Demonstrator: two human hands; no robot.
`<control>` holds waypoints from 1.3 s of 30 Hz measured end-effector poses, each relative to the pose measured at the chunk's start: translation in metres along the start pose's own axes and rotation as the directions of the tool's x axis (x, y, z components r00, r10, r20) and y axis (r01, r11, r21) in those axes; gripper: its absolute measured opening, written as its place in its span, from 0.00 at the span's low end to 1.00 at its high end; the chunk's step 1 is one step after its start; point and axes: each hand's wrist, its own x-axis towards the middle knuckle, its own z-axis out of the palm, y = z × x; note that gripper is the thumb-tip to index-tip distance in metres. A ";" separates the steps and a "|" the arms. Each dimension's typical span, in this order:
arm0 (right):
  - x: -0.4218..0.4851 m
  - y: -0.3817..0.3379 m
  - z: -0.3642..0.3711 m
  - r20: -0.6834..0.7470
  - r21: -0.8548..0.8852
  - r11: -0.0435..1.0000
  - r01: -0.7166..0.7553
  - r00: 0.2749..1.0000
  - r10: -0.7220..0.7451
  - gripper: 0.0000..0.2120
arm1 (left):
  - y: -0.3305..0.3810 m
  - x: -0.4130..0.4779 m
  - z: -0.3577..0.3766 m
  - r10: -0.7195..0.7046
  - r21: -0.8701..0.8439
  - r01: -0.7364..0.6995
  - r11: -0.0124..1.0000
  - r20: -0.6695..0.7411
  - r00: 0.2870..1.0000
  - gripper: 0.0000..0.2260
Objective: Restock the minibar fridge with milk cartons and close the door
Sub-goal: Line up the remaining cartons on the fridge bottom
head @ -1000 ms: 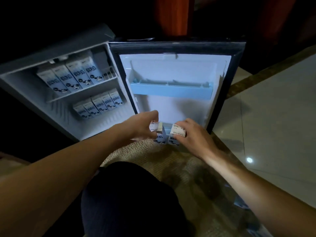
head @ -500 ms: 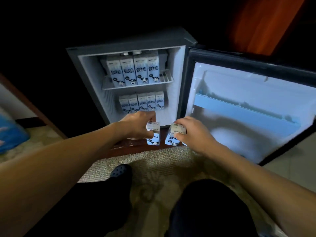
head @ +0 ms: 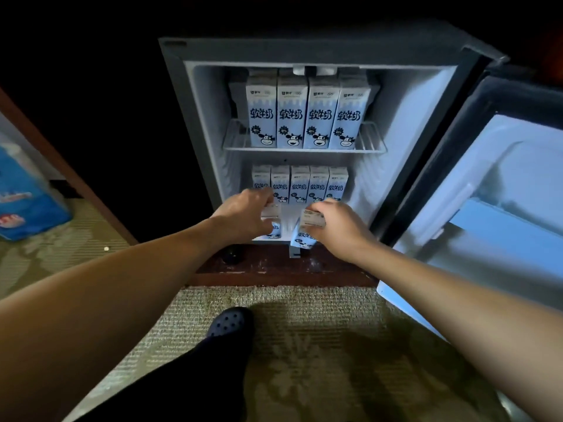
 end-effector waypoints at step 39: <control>0.133 0.018 0.109 -0.401 0.227 0.974 0.013 0.913 0.081 0.10 | -0.051 0.081 0.086 -0.258 -0.266 0.149 0.953 -0.444 0.858 0.14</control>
